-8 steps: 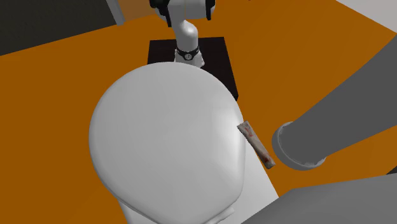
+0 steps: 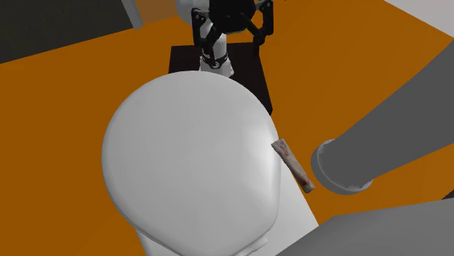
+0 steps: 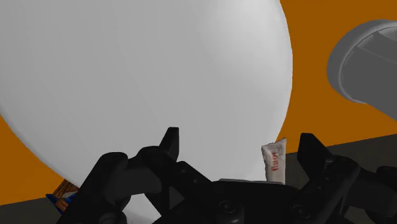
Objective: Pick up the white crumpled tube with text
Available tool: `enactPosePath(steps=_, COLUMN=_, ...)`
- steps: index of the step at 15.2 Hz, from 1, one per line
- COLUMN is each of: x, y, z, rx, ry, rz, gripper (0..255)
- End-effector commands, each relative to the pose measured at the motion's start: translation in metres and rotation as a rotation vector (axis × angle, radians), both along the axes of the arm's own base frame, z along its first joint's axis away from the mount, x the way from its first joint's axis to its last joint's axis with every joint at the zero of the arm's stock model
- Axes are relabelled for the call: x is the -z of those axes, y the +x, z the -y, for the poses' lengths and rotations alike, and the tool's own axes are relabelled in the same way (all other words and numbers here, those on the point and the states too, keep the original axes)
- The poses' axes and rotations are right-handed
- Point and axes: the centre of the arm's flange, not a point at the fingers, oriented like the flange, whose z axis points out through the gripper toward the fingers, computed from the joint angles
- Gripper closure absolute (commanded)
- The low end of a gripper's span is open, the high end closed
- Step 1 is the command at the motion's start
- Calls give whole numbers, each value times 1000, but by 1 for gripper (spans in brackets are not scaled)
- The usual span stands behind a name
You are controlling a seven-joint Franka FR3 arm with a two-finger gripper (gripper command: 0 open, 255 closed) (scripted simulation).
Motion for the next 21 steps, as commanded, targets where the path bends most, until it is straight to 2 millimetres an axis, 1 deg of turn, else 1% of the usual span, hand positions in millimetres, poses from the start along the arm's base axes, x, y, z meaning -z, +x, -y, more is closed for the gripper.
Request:
enactPosePath(steps=1, x=12, y=18, z=-16, rx=-21, ry=-13, rz=11, gripper=0)
enactPosePath(steps=18, x=132, y=161, z=-140, rx=-200, ry=-123, rz=79, gripper=0)
enactPosePath(steps=19, x=137, y=167, z=-146, rx=-208, ry=-128, rz=82, gripper=0)
enactPosePath(steps=21, x=148, y=167, z=-146, rx=-208, ry=-128, rz=82, gripper=0)
